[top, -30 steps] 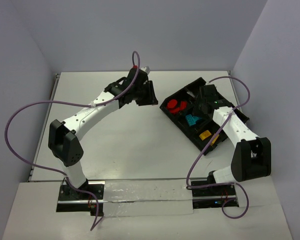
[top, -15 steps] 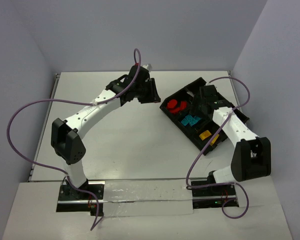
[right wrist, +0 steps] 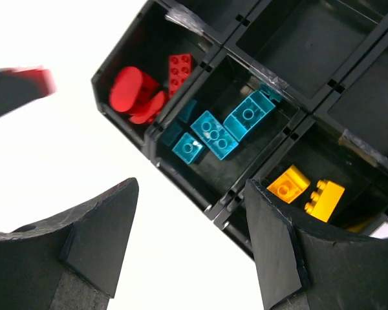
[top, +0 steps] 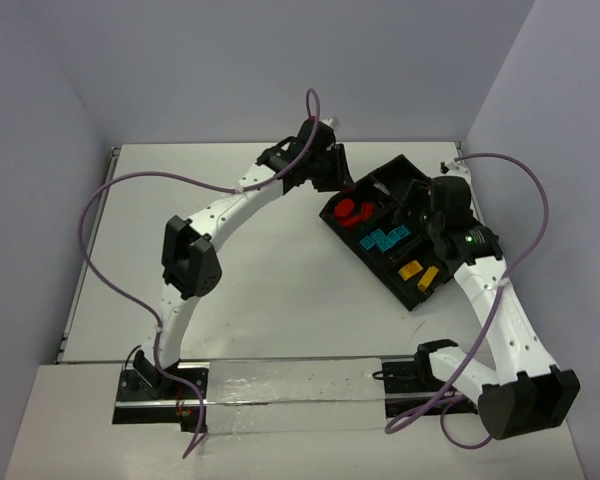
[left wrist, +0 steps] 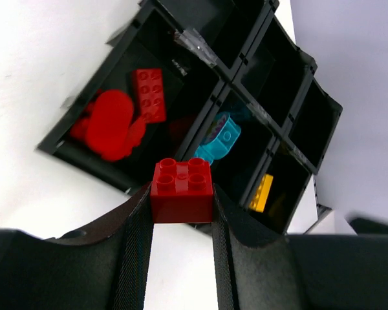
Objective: Sort the legos into containers by color
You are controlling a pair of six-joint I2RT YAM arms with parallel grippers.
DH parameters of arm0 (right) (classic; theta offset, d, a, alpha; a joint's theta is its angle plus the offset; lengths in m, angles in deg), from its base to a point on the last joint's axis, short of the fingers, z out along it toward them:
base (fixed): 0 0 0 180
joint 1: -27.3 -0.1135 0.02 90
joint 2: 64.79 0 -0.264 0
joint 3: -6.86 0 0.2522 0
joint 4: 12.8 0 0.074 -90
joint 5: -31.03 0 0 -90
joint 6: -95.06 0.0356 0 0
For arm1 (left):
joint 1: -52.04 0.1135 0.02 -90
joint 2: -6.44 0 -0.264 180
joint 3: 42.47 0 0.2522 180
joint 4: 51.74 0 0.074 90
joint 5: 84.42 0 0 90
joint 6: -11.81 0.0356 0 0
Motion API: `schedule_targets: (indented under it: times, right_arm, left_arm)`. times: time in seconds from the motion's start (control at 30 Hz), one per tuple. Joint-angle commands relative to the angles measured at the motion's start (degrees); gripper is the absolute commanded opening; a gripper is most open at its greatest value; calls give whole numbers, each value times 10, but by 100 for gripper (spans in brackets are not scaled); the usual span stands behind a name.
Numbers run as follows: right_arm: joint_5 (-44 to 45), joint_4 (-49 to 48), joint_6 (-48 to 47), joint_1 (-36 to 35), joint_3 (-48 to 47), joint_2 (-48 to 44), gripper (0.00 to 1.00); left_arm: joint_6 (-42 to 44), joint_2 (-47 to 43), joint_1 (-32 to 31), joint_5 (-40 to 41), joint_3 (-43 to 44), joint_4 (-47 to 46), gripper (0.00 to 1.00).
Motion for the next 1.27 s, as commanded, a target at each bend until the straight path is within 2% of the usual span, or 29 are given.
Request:
schedule_targets:
  times: [0.0,0.13,0.17,0.2,0.23,0.27,0.3,0.37,0.5,0.63,0.77,0.9,1.07,1.23]
  right_arm:
    - [0,35,15,4,-7,-41,74]
    - [14,64,18,3,-11,-83,74]
    - [16,70,17,4,-13,-91,74]
    - [17,75,15,4,-15,-99,74]
    - [17,80,15,4,-16,-103,75]
    - [16,86,16,4,-16,-108,75]
    - [14,89,17,4,-15,-111,75]
    - [10,92,18,4,-10,-115,75]
    - [3,90,21,4,2,-108,75]
    - [1,84,23,4,1,-105,77]
    - [16,75,23,4,4,-112,88]
    - [52,76,32,4,13,-107,98]
    - [72,71,40,5,22,-98,100]
    - [82,68,40,4,26,-96,100]
  left_arm:
    - [-16,46,-11,-14,40,-51,0]
    - [-16,105,-11,4,69,-90,1]
    - [-17,118,-11,-1,85,-95,5]
    - [-19,131,-11,-7,101,-99,14]
    - [-20,139,-11,-13,110,-101,31]
    - [-20,143,-12,-16,114,-107,61]
    - [-20,143,-12,-19,115,-111,81]
    - [-12,134,-12,-25,114,-114,97]
    - [5,98,-13,-16,103,-112,99]
    - [37,14,-12,-11,84,-94,99]
    - [72,-117,-10,23,-28,-85,99]
    - [95,-251,1,102,-165,-68,99]
    - [105,-405,40,186,-349,-57,99]
    - [108,-475,74,225,-432,-18,99]
